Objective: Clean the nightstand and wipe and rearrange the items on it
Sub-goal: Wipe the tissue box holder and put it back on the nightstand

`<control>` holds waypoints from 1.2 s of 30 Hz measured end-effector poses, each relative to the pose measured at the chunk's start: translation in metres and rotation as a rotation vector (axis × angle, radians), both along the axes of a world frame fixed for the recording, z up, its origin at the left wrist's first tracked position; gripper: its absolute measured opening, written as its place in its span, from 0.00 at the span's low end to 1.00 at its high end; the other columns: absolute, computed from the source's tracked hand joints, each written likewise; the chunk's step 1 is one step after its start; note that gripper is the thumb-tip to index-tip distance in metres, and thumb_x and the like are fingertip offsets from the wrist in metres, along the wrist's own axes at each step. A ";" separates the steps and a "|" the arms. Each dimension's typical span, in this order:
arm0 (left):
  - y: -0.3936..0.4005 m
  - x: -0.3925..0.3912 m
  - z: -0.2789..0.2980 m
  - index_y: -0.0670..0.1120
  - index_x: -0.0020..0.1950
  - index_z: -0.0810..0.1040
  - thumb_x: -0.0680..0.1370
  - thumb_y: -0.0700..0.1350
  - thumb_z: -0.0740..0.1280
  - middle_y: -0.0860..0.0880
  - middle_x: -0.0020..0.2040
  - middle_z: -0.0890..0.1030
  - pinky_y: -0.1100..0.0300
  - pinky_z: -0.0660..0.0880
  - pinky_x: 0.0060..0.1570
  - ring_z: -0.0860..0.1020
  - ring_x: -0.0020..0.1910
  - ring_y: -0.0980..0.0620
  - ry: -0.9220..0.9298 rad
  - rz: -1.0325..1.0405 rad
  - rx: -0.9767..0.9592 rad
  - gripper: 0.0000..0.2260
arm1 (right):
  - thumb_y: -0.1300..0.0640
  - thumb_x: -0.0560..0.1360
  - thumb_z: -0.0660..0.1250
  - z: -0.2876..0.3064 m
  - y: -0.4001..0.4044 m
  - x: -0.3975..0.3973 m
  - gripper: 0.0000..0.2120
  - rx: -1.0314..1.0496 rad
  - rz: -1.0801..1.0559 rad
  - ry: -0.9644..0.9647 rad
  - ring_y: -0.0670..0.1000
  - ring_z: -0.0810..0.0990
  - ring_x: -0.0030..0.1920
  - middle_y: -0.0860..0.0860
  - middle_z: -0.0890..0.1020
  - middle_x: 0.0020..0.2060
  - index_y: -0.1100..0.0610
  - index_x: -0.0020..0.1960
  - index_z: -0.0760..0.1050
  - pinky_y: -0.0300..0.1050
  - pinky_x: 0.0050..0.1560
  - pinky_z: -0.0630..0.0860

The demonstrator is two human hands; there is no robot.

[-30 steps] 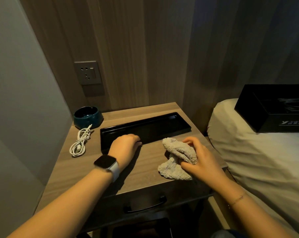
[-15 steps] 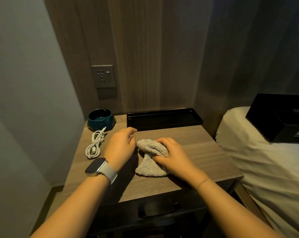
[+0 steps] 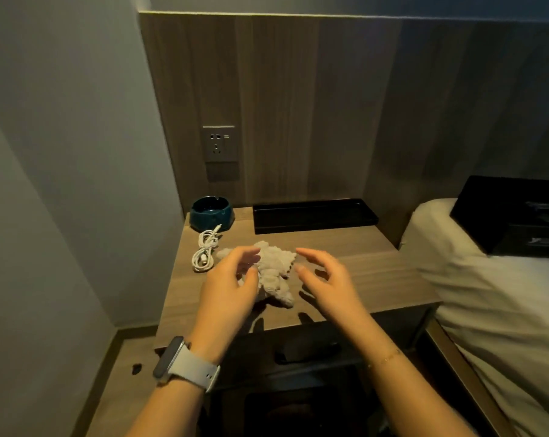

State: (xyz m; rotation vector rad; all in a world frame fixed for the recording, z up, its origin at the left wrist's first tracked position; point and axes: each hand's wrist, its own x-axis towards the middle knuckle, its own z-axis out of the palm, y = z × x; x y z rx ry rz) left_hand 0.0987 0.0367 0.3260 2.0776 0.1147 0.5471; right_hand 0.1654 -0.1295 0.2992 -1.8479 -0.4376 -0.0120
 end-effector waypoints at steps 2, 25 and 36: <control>-0.027 0.000 0.000 0.54 0.60 0.76 0.79 0.39 0.63 0.58 0.54 0.80 0.68 0.72 0.53 0.76 0.54 0.64 0.010 -0.059 -0.040 0.14 | 0.52 0.77 0.66 0.000 -0.042 -0.016 0.15 0.017 -0.061 0.002 0.40 0.74 0.58 0.34 0.73 0.54 0.39 0.61 0.73 0.52 0.63 0.74; -0.402 0.224 0.009 0.50 0.69 0.68 0.80 0.48 0.62 0.52 0.65 0.72 0.59 0.69 0.60 0.71 0.64 0.52 0.220 -0.468 -0.206 0.17 | 0.55 0.78 0.65 0.007 -0.470 0.120 0.16 -0.105 -0.749 0.010 0.48 0.77 0.57 0.49 0.78 0.56 0.54 0.65 0.74 0.41 0.54 0.71; -0.451 0.331 -0.027 0.51 0.74 0.57 0.72 0.64 0.67 0.46 0.68 0.70 0.47 0.74 0.52 0.73 0.60 0.43 0.681 -0.401 -0.590 0.37 | 0.38 0.75 0.61 0.021 -0.560 0.248 0.29 0.139 -0.903 0.329 0.56 0.75 0.59 0.55 0.75 0.63 0.55 0.69 0.68 0.54 0.59 0.73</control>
